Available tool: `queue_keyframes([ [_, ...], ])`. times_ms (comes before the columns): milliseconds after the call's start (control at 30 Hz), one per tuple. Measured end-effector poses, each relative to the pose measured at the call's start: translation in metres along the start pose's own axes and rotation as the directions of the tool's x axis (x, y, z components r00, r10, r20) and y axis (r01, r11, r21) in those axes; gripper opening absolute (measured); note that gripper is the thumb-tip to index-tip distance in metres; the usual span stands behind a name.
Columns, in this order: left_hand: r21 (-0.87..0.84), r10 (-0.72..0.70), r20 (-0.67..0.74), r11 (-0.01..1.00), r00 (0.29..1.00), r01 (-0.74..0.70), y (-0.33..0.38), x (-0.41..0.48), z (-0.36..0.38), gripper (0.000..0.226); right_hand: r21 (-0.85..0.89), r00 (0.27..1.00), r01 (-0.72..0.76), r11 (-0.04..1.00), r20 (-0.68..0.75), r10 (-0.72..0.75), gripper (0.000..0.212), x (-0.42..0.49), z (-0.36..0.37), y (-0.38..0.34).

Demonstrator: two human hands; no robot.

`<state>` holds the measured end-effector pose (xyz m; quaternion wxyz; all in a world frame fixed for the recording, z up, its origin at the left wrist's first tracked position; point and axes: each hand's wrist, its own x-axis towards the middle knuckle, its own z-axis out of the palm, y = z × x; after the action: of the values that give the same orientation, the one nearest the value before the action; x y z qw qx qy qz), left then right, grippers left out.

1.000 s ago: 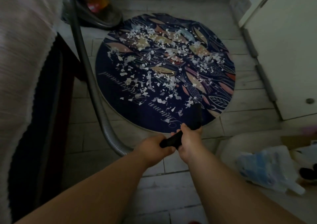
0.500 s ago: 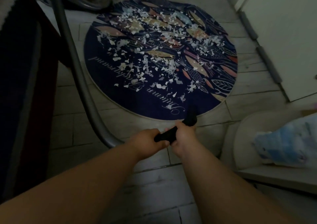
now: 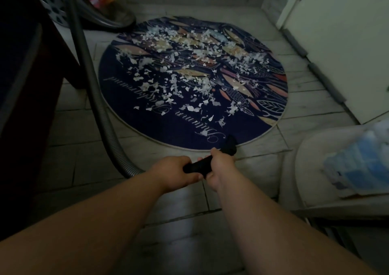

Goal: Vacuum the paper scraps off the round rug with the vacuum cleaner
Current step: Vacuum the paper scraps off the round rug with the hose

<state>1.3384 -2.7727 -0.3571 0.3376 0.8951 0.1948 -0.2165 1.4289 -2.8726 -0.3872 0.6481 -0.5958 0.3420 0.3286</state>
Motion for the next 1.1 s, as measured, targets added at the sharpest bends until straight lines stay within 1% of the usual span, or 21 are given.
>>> queue_keyframes([
  [100, -0.039, -0.015, 0.003, 0.999, 1.0, 0.015, -0.004, 0.0, 0.003, 0.038, -0.03, 1.0, -0.009, 1.0, 0.013, 0.009, 0.044, 0.007, 0.003, 0.005],
  [233, -0.066, -0.02, -0.011, 0.998, 1.0, 0.02, -0.013, -0.001, 0.004, 0.038, -0.091, 0.999, 0.028, 0.995, 0.025, -0.026, 0.041, 0.014, 0.009, 0.009],
  [333, -0.094, -0.014, -0.021, 0.996, 1.0, 0.012, -0.023, -0.004, -0.003, 0.037, -0.097, 0.999, 0.024, 0.995, 0.035, -0.021, 0.039, 0.015, 0.021, 0.013],
  [433, -0.11, -0.005, -0.04, 0.994, 0.999, 0.0, -0.031, -0.008, -0.021, 0.032, -0.157, 0.999, 0.029, 0.987, 0.019, -0.027, 0.046, 0.02, 0.042, 0.019],
  [500, -0.093, 0.002, -0.064, 0.996, 0.998, -0.008, -0.034, -0.01, -0.029, 0.032, -0.189, 1.0, 0.016, 0.982, 0.024, -0.011, 0.054, 0.045, 0.052, 0.025],
  [533, -0.086, 0.003, -0.071, 0.996, 0.997, -0.009, -0.033, -0.011, -0.03, 0.032, -0.187, 0.999, -0.003, 0.982, 0.039, 0.01, 0.054, 0.046, 0.053, 0.025],
  [633, -0.046, 0.005, -0.071, 0.999, 0.997, -0.009, -0.028, -0.015, -0.028, 0.033, -0.153, 1.0, -0.005, 0.988, 0.025, 0.008, 0.044, 0.016, 0.045, 0.021],
  [733, -0.04, 0.002, -0.055, 0.999, 0.999, -0.004, -0.022, -0.016, -0.023, 0.033, -0.106, 1.0, 0.001, 0.994, 0.019, 0.001, 0.044, 0.013, 0.035, 0.019],
  [800, -0.034, -0.002, -0.052, 0.999, 0.999, 0.0, -0.018, -0.016, -0.022, 0.034, -0.112, 0.999, 0.014, 0.994, 0.041, -0.01, 0.044, 0.012, 0.032, 0.015],
  [900, -0.056, -0.032, -0.059, 0.998, 0.998, 0.029, -0.018, -0.016, -0.02, 0.034, -0.154, 0.999, 0.016, 0.988, 0.031, -0.011, 0.048, 0.011, 0.034, 0.014],
  [967, -0.054, -0.062, -0.081, 0.997, 0.995, 0.057, -0.019, -0.017, -0.021, 0.034, -0.165, 0.999, -0.007, 0.986, 0.039, 0.014, 0.044, 0.008, 0.035, 0.013],
  [1100, -0.037, -0.078, -0.112, 0.997, 0.991, 0.074, -0.007, -0.023, -0.021, 0.033, -0.175, 1.0, 0.024, 0.984, 0.021, -0.02, 0.04, -0.003, 0.029, 0.002],
])
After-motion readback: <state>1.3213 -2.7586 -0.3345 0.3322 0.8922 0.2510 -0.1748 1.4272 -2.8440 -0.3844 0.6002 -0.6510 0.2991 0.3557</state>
